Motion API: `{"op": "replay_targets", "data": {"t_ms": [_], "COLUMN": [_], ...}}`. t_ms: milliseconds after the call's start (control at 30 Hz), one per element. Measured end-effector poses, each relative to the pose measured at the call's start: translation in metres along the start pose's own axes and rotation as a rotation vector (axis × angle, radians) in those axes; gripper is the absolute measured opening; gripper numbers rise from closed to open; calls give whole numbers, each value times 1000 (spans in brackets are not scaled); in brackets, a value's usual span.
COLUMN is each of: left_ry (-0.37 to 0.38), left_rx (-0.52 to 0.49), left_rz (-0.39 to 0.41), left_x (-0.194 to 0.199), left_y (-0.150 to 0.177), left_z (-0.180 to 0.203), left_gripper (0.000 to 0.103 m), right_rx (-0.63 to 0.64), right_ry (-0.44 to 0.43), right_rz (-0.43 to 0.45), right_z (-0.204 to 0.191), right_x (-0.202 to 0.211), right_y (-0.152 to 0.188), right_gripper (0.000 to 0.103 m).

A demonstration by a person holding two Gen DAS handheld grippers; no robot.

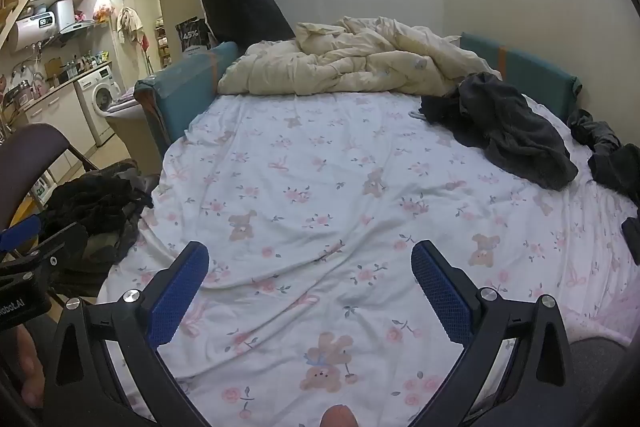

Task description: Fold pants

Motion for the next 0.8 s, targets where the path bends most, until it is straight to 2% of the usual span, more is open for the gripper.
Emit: {"op": "replay_targets", "data": {"t_ms": [800], "left_ry": [1], "left_rx": [3], "left_rz": [10], "left_x": [0], "left_y": [0], "left_z": [0], "left_gripper": [103], "right_rx": [-8], "right_ry": [-5], "right_rz": [4], "right_z": [1], "right_x": [2], "right_y": [0], "right_gripper": [103]}}
Point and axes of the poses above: each gripper's, at about its wrist camera, not at the fingertips, and x roughly against the way its jaws point, z to its right, y to its underside, the point moved 5 cm from there along -x, roughly the way its jaws point, and after that the axes turned 6 degrees about -x, right-handed, at the moved point
